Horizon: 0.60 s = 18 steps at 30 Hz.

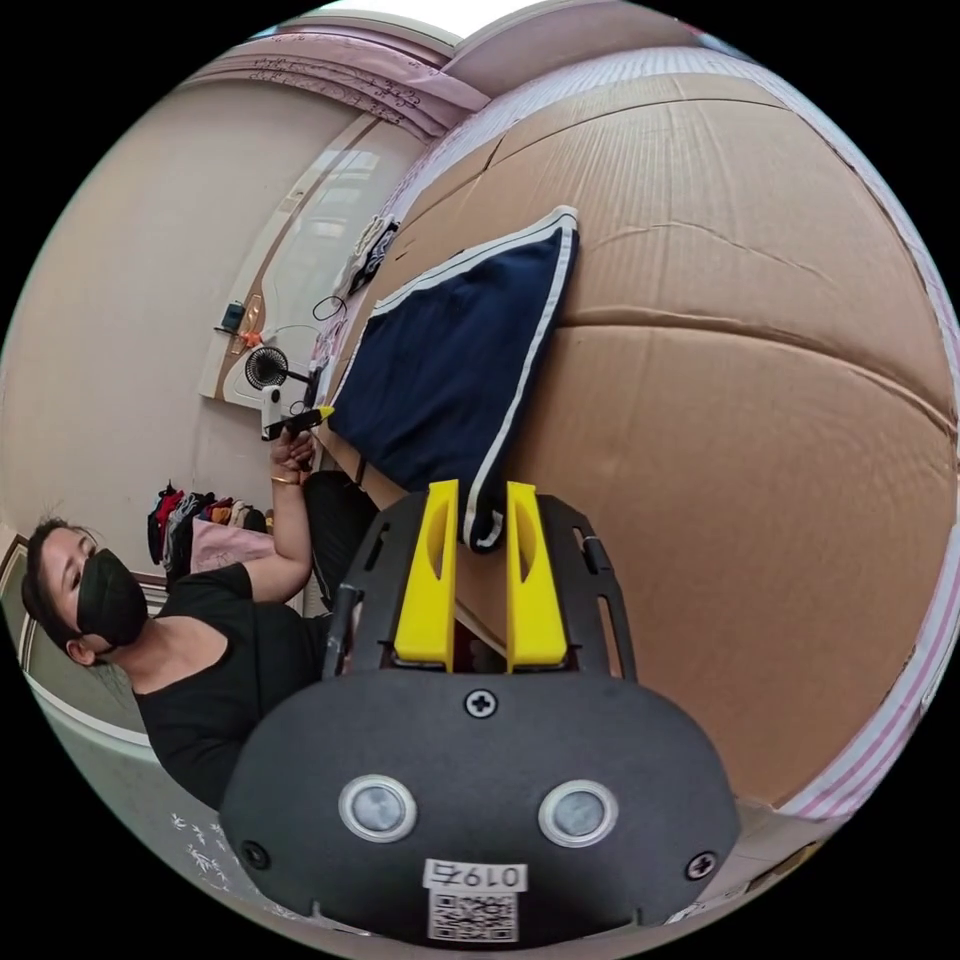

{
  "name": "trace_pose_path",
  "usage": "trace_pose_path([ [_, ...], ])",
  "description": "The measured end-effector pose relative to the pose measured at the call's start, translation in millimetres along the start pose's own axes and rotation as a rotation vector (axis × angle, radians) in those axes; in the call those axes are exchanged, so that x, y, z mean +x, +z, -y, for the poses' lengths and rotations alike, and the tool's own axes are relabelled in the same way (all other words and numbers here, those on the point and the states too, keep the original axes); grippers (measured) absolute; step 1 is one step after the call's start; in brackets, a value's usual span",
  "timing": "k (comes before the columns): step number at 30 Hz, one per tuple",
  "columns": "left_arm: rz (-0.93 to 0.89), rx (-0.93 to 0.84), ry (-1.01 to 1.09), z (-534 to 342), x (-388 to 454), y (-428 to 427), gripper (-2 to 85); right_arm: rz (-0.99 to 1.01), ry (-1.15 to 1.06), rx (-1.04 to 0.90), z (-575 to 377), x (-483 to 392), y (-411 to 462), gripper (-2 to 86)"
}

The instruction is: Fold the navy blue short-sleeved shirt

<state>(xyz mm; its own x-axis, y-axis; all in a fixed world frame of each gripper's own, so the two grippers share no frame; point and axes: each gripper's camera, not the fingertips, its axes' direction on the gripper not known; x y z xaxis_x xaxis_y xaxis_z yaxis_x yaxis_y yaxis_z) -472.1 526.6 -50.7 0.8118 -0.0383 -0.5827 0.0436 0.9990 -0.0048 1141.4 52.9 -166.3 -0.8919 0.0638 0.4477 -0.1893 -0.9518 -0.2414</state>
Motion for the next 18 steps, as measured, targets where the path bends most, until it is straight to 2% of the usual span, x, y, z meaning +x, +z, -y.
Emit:
trace_pose_path([
  [8, 0.027, 0.059, -0.025, -30.5, 2.8, -8.0, 9.0, -0.073, 0.022, 0.098, -31.2, -2.5, -22.3, 6.9],
  [11, 0.026, 0.071, -0.028, -37.3, 2.4, -11.6, 9.0, -0.044, 0.005, 0.133, -39.8, 0.3, -29.9, 5.9],
  [18, 0.023, 0.073, -0.009, -49.7, 5.7, -14.5, 8.7, 0.000, -0.004, 0.082, -27.1, 27.6, -29.5, 5.2],
])
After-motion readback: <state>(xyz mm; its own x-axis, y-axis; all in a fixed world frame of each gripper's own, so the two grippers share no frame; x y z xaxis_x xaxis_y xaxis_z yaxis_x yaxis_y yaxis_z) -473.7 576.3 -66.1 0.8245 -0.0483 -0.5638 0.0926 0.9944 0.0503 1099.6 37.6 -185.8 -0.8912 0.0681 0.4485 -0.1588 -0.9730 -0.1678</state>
